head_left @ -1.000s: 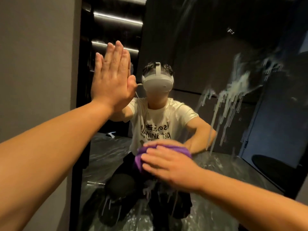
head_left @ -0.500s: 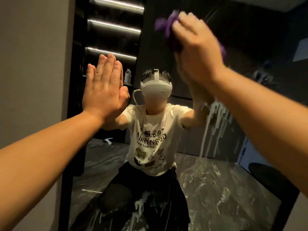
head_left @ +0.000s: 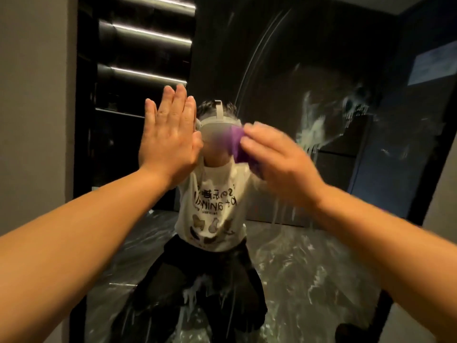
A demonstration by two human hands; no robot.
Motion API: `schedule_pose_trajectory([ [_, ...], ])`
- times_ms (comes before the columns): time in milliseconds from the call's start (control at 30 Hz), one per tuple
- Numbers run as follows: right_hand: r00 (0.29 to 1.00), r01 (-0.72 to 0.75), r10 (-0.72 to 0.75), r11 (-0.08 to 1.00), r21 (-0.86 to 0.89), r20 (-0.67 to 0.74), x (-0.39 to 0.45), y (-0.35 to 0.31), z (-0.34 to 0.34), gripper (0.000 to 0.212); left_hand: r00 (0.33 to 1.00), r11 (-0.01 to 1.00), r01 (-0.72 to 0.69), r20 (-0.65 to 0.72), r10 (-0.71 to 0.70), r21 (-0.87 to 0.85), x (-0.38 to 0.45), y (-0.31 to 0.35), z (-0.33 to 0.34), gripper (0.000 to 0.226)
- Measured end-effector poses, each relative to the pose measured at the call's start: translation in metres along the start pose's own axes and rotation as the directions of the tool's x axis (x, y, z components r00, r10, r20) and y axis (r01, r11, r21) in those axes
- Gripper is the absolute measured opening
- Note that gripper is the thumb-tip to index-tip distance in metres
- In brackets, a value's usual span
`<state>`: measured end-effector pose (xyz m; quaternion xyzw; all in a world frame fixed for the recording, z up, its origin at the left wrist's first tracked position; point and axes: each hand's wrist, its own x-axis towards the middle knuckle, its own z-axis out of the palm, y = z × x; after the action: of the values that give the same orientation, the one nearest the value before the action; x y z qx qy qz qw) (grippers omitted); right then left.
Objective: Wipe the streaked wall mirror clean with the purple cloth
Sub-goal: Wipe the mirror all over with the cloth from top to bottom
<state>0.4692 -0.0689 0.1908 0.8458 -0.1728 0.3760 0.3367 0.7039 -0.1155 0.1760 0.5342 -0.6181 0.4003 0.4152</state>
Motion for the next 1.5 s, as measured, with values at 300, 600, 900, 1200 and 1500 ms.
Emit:
schedule_pose_trajectory([
  [300,0.907,-0.411,0.309,0.795,-0.446,-0.287,0.146,0.089,-0.058,0.042,0.998,1.000,-0.012,-0.062,0.012,-0.003,-0.001,-0.002,0.005,0.069],
  [600,0.843,0.374,-0.296,0.923,-0.094,0.449,-0.099,-0.022,0.071,0.043,0.998,1.000,-0.017,-0.057,0.019,0.021,-0.001,-0.002,0.005,0.069],
  [900,0.998,-0.004,-0.012,0.969,-0.247,-0.062,0.018,0.046,-0.061,0.031,1.000,1.000,-0.003,-0.028,0.003,0.018,-0.001,0.000,0.003,0.071],
  [1200,0.952,-0.285,0.186,0.829,-0.481,-0.243,0.050,0.099,-0.047,0.047,0.998,1.000,-0.002,-0.057,0.001,-0.015,-0.001,0.001,0.002,0.070],
  [1500,0.841,0.385,-0.263,0.905,-0.182,0.472,-0.193,-0.027,0.083,0.041,0.997,0.996,-0.076,-0.014,0.075,-0.045,0.000,0.033,-0.006,0.069],
])
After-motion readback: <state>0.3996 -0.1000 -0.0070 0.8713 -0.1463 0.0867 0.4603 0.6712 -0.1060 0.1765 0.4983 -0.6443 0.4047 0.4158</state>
